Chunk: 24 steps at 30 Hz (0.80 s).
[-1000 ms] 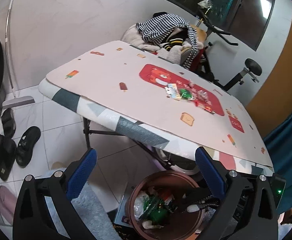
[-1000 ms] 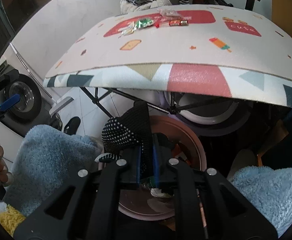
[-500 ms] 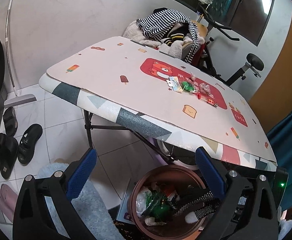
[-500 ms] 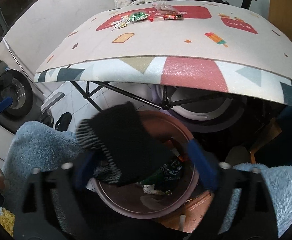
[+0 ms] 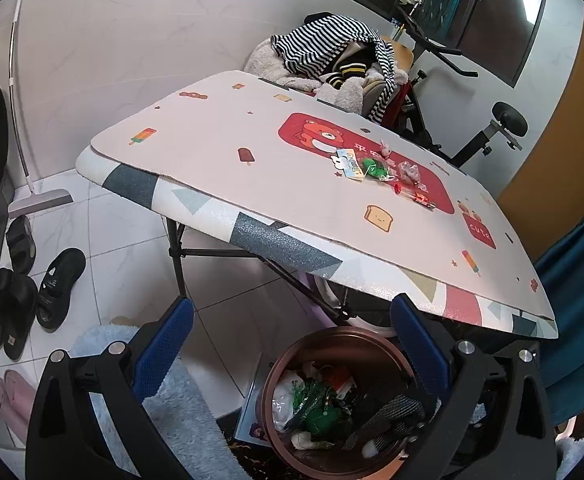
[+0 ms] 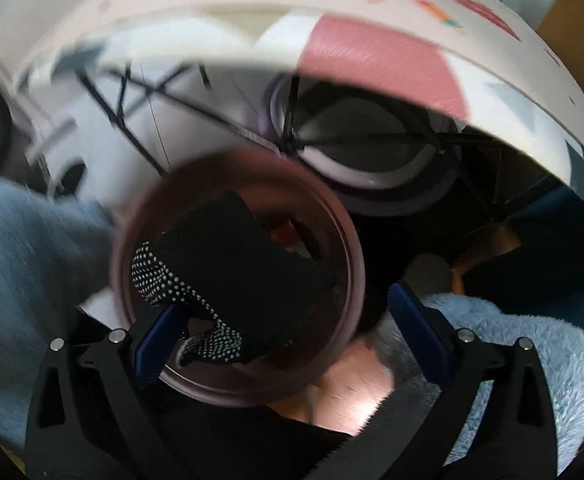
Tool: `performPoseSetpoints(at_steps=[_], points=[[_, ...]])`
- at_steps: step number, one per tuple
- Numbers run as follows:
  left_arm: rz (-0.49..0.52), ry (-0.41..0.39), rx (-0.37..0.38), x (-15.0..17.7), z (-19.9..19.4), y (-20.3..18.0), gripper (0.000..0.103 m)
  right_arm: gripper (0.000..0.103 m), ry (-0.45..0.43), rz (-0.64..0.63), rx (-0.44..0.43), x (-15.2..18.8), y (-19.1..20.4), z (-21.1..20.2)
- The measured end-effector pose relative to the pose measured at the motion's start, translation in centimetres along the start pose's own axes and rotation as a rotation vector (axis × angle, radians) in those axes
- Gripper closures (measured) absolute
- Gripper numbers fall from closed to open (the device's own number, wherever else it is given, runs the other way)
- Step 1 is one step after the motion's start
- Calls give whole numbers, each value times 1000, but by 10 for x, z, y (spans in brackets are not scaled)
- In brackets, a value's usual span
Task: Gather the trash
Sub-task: 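Lower the glove into the bin and open the right gripper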
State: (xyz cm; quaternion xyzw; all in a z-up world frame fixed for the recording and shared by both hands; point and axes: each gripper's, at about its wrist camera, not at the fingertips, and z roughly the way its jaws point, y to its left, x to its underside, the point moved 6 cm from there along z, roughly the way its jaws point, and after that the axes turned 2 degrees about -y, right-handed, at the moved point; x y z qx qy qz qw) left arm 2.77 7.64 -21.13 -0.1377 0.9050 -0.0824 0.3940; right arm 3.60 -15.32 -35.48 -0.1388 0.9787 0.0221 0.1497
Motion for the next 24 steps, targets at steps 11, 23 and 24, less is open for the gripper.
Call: performPoseSetpoints(at_steps=[11, 23, 24], points=[[-15, 15, 1, 0, 5, 6, 7, 7, 2, 24, -44, -2, -1, -2], [-24, 17, -3, 1, 6, 9, 7, 6, 38, -9, -146, 7, 15, 2], [-25, 17, -4, 1, 6, 10, 7, 6, 16, -11, -154, 5, 16, -3]])
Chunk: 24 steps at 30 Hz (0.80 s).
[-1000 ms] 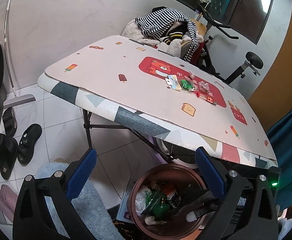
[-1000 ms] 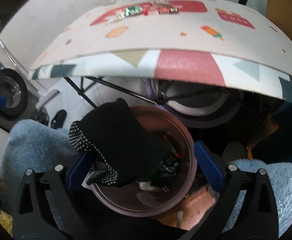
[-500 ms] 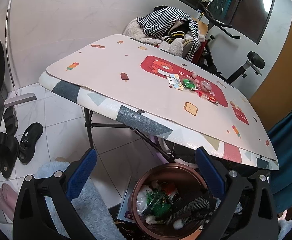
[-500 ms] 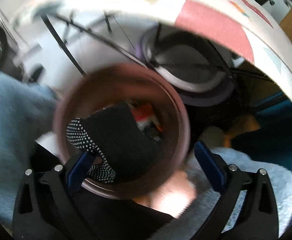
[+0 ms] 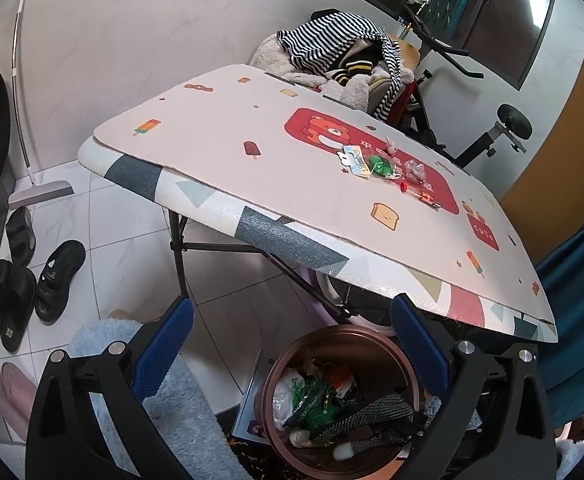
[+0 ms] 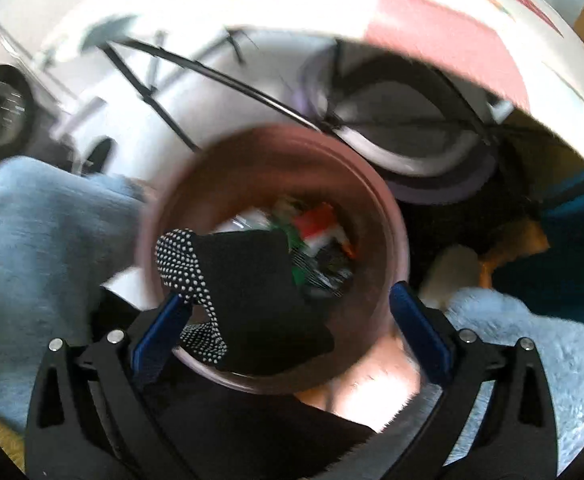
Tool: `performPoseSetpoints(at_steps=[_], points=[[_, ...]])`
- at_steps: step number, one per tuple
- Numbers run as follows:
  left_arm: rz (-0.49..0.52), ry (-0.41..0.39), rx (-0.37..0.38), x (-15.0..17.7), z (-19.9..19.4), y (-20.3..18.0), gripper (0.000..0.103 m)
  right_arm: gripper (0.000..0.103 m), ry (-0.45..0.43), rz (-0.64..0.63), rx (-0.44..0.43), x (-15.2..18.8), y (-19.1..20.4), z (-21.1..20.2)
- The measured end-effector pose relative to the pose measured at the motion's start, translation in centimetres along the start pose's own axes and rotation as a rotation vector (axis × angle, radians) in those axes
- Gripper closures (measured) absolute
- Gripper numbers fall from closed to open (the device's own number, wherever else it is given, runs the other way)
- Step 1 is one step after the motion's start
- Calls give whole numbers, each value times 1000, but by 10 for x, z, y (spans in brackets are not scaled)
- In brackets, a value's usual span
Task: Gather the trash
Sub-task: 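Lower the glove into the bin and open the right gripper, then reach the right gripper to the red lighter and grasp it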
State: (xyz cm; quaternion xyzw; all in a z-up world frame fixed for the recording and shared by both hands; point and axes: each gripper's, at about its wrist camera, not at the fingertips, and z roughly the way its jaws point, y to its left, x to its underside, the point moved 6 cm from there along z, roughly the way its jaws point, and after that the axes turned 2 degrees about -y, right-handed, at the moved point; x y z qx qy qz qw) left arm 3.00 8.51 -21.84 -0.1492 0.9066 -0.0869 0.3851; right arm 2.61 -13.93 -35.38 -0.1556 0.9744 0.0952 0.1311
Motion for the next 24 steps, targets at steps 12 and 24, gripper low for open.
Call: performPoseSetpoints(at_steps=[12, 24], points=[[0, 0, -1, 0, 1, 0, 7, 6, 42, 8, 27, 5, -7, 9], [18, 18, -5, -1, 12, -2, 7, 6, -183, 120, -39, -24, -26, -39]])
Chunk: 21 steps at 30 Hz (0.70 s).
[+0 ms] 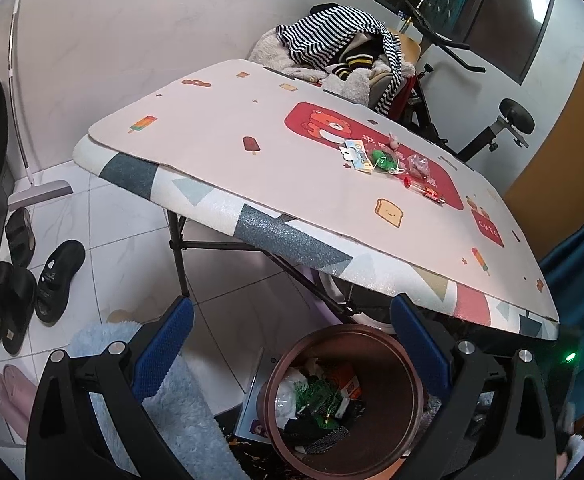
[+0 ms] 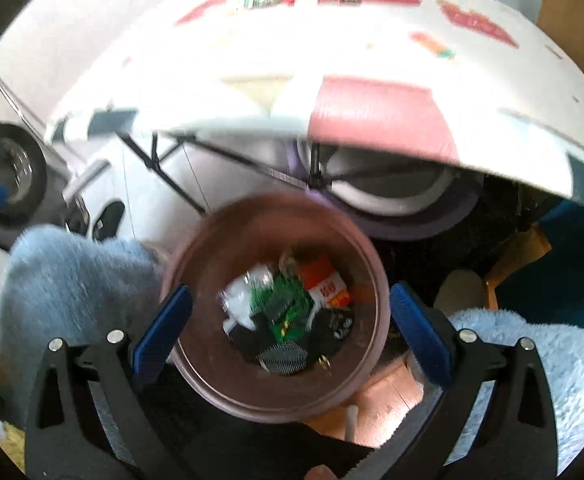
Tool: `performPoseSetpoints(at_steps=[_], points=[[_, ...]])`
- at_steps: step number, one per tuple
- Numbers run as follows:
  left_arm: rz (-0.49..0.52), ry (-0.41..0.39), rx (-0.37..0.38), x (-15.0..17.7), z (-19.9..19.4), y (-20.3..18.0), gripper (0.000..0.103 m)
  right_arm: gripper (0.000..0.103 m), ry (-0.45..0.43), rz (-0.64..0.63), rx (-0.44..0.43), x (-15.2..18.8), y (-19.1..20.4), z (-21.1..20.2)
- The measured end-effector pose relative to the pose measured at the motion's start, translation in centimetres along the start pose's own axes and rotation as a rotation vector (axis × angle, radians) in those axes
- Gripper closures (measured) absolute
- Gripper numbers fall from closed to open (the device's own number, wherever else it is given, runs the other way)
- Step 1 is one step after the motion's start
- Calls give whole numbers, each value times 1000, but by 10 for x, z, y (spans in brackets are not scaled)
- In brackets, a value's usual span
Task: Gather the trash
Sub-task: 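Reach the right gripper to the red lighter and grasp it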
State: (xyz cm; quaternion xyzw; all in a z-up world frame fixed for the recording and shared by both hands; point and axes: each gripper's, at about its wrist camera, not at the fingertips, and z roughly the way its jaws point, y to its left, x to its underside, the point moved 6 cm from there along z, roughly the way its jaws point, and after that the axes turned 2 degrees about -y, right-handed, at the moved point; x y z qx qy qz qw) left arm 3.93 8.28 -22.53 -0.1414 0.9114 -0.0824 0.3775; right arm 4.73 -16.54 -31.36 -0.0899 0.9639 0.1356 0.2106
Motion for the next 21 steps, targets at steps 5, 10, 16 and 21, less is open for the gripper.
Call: performPoseSetpoints(at_steps=[5, 10, 16, 21], points=[[32, -3, 18, -12, 10, -5, 7, 6, -105, 6, -38, -31, -7, -24], [51, 12, 39, -30, 28, -10, 7, 6, -168, 36, -96, -70, -21, -32], [32, -9, 33, -54, 49, -6, 7, 6, -163, 5, -28, -125, -32, -16], [-20, -15, 19, -65, 65, 6, 7, 6, -176, -32, 84, -180, -33, 13]])
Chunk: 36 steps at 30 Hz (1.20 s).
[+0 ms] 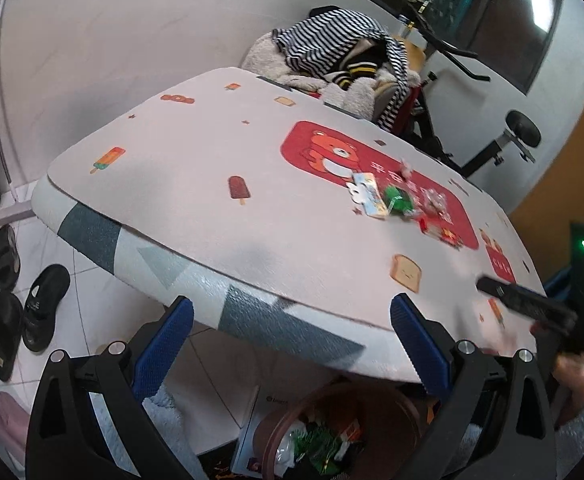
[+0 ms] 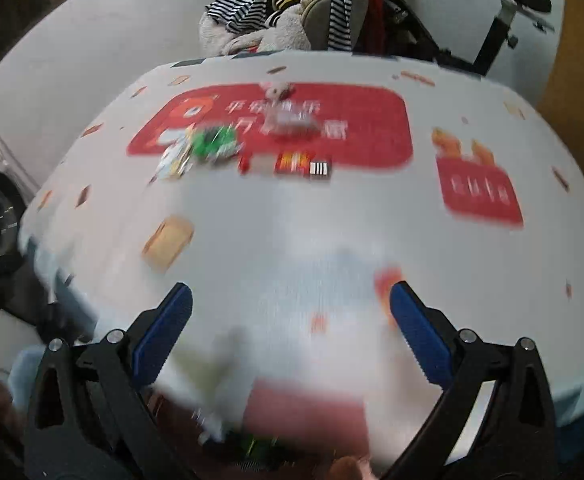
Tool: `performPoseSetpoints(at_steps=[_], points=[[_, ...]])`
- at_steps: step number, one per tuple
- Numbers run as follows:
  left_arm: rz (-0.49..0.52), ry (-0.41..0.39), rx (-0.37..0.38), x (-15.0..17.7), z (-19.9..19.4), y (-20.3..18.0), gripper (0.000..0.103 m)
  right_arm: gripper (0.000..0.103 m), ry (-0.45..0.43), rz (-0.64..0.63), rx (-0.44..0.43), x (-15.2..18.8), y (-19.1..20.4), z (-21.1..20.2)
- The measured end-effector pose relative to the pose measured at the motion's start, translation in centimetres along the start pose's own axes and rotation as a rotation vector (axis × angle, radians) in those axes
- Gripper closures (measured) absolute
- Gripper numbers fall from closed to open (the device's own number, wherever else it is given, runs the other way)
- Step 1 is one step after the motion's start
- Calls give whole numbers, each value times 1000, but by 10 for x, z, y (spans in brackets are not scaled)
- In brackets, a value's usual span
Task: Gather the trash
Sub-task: 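Reach the right gripper to the red lighter and grasp it, then grasp the green packet with the left gripper while the right gripper holds the lighter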
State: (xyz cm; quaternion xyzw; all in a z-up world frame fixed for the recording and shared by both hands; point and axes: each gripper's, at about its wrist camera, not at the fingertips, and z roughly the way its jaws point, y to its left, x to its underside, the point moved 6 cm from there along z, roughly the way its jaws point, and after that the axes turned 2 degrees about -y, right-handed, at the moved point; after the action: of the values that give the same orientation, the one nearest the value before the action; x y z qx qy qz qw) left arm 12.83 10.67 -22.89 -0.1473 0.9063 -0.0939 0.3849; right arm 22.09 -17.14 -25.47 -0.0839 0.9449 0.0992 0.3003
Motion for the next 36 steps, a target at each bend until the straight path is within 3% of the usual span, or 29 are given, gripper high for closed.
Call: performPoseSetpoints(at_steps=[7, 12, 17, 19, 20, 23, 26, 31, 36], points=[[-34, 27, -18, 3, 15, 17, 7, 6, 63, 91, 58, -58, -2, 67], [-43, 33, -25, 4, 22, 23, 7, 6, 109, 57, 145, -70, 8, 97], [-33, 37, -30, 3, 27, 21, 7, 6, 100, 74, 180, -77, 6, 108], [-30, 40, -27, 2, 30, 19, 7, 10, 93, 59, 172, -78, 8, 108], [-30, 44, -21, 1, 32, 17, 7, 19, 86, 48, 158, -78, 10, 107], [-21, 55, 1, -4, 37, 8, 7, 19, 82, 16, 150, -76, 14, 101], [-14, 65, 30, -13, 44, -5, 7, 19, 62, 65, 86, -70, 8, 88], [41, 83, 61, -36, 64, -37, 7, 19, -33, 94, 64, -63, -11, 52], [133, 115, 46, -64, 105, -79, 7, 19, -119, 135, 29, -47, -33, 14]])
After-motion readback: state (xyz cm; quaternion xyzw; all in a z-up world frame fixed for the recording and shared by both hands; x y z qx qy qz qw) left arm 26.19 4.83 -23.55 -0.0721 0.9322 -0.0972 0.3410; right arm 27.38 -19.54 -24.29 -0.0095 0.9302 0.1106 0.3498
